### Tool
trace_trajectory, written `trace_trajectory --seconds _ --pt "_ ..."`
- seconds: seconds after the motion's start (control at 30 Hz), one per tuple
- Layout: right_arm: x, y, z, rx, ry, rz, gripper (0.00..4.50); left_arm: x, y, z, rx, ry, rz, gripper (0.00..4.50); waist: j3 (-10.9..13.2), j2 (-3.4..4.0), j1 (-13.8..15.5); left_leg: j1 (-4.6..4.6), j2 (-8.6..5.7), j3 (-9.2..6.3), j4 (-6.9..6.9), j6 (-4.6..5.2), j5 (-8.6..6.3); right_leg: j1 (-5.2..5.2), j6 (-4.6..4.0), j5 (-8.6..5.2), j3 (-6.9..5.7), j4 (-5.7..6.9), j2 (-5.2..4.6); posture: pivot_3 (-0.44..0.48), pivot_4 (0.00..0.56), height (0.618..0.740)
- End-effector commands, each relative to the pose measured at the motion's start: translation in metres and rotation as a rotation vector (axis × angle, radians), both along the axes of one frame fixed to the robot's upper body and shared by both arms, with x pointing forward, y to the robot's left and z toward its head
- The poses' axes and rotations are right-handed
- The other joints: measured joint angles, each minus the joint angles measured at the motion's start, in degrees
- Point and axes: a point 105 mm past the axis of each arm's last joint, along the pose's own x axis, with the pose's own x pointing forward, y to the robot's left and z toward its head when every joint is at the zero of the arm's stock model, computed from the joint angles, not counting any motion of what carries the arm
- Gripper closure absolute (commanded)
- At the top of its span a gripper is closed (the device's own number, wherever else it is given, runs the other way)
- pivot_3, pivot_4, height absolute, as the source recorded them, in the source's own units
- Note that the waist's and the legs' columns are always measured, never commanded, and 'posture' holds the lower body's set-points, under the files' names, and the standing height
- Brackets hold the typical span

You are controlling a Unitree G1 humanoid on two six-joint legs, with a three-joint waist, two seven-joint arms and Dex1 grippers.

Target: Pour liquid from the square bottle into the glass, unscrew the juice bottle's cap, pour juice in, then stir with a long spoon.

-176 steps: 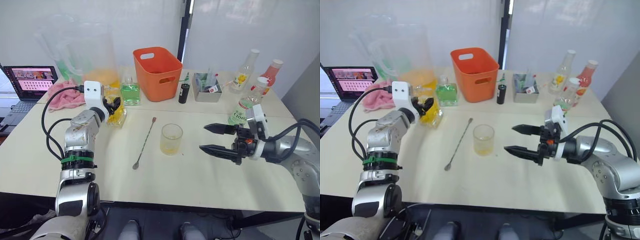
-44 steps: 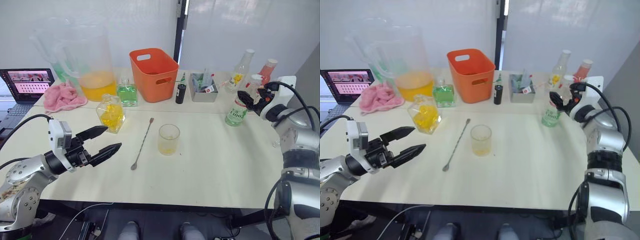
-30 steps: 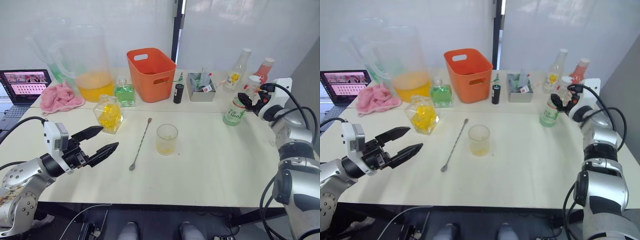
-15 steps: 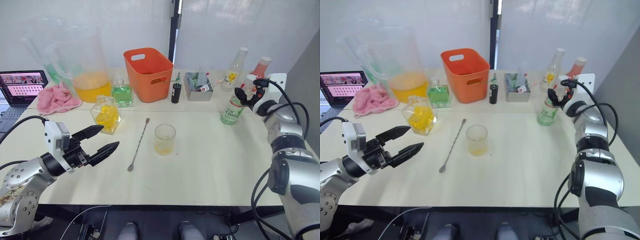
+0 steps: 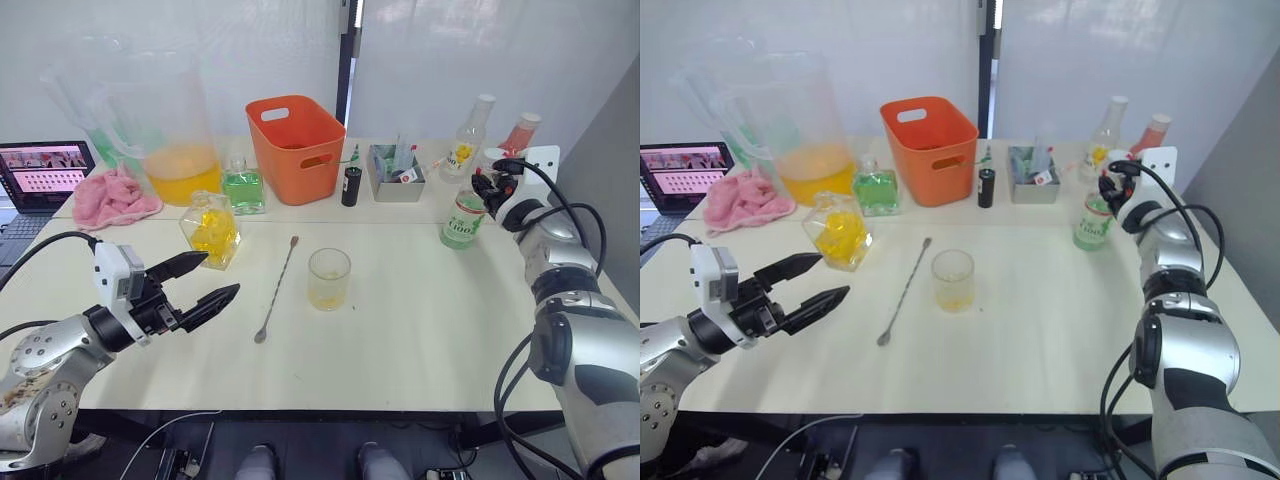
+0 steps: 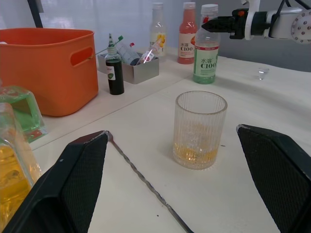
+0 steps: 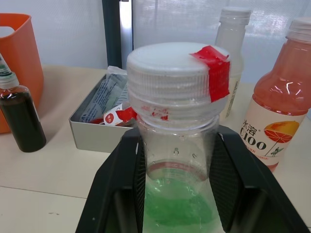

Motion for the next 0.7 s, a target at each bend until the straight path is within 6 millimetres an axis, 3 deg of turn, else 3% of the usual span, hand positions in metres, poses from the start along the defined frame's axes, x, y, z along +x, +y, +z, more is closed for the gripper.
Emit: trace_trajectory --seconds 0.03,0.13,0.33,0.5,0.7 --pt "-0.003 -0.002 0.025 -0.019 -0.085 0.005 3.23 -0.001 -0.002 0.008 0.009 -0.047 -0.01 0.0 0.0 0.0 -0.1 0.0 0.0 0.0 0.0 0.0 0.0 0.0 0.0 0.0 0.0 0.0 0.0 0.0 0.15 0.74" --pt "-0.006 -0.001 0.034 -0.002 -0.112 0.048 3.23 0.0 -0.003 0.007 0.012 -0.043 -0.019 0.0 0.0 0.0 -0.2 0.0 0.0 0.0 0.0 0.0 0.0 0.0 -0.01 0.0 0.0 0.0 0.0 0.0 0.15 0.74" --pt "-0.029 0.024 0.056 0.043 -0.149 0.382 3.23 0.003 -0.007 0.006 0.02 -0.029 -0.062 0.0 0.0 0.05 -0.3 0.0 0.0 0.0 -0.12 0.01 0.01 -0.04 0.0 0.0 0.0 0.02 0.01 0.0 0.15 0.74" --pt "-0.068 0.048 0.06 -0.034 -0.104 0.608 3.23 0.01 -0.012 0.005 0.03 -0.017 -0.114 0.0 0.0 0.06 0.6 -0.04 -0.01 -0.01 -0.26 0.02 0.01 -0.1 0.02 -0.06 -0.01 0.02 0.0 0.0 0.15 0.74" --pt "-0.124 0.085 0.048 -0.175 -0.01 0.868 3.23 0.017 -0.018 0.004 0.048 -0.002 -0.187 0.0 0.0 0.06 1.1 -0.06 -0.01 -0.01 -0.25 0.02 0.01 -0.12 0.08 -0.12 -0.02 0.0 -0.01 0.0 0.15 0.74"
